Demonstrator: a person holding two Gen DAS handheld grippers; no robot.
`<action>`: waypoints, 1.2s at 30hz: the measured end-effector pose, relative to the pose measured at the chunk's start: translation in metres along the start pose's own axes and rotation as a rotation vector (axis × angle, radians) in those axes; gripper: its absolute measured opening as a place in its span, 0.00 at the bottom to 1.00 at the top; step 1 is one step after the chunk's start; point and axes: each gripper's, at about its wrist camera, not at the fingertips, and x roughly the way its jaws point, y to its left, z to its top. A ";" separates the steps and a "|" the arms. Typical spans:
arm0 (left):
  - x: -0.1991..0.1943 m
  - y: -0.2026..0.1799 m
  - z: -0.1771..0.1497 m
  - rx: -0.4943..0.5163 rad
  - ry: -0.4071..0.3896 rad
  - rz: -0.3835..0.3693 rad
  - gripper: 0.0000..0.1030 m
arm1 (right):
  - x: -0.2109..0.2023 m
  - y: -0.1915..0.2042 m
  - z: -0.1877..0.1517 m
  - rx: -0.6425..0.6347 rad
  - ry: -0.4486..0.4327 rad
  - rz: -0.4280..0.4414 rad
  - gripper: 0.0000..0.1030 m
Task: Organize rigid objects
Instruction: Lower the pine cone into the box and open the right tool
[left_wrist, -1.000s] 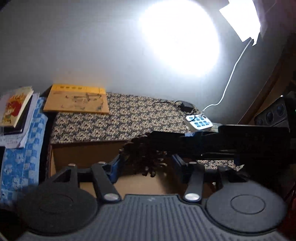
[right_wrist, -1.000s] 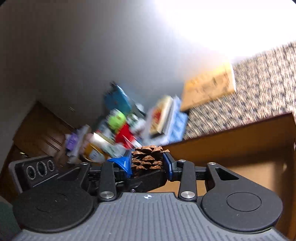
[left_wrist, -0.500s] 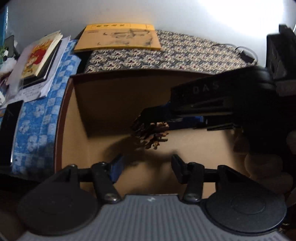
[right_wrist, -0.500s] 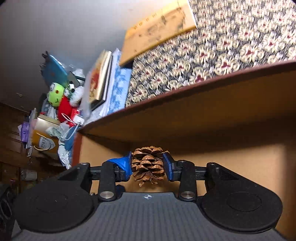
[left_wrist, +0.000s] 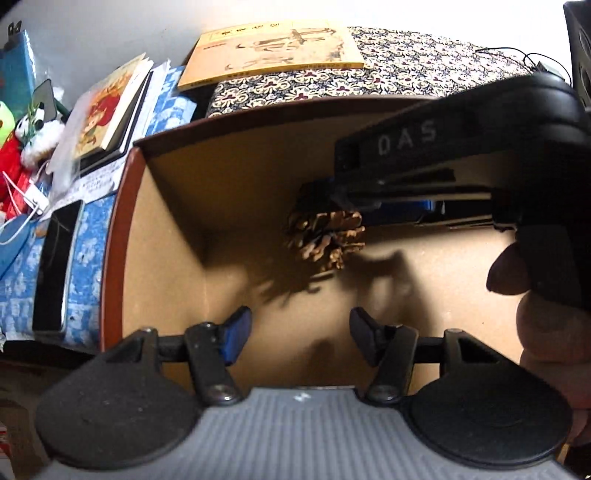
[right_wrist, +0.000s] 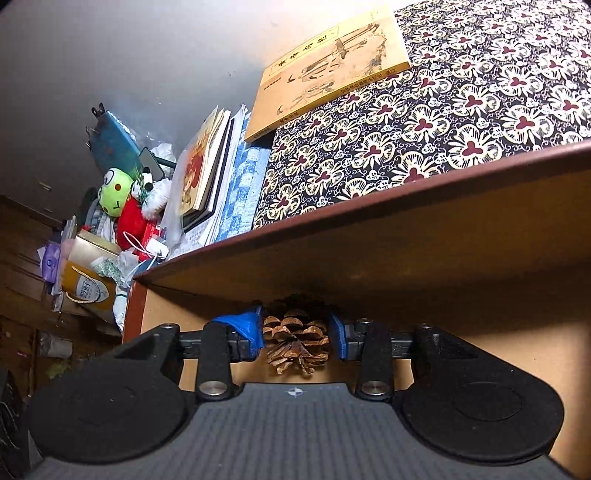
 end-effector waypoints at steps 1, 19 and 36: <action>0.000 0.000 0.000 0.003 0.001 0.002 0.60 | 0.000 0.000 0.000 0.006 0.002 0.005 0.21; -0.001 -0.003 -0.002 0.013 -0.012 0.010 0.61 | -0.004 -0.007 0.001 0.052 -0.031 0.014 0.23; -0.008 -0.013 -0.007 0.064 -0.058 0.056 0.64 | -0.021 0.007 -0.001 -0.055 -0.114 -0.067 0.23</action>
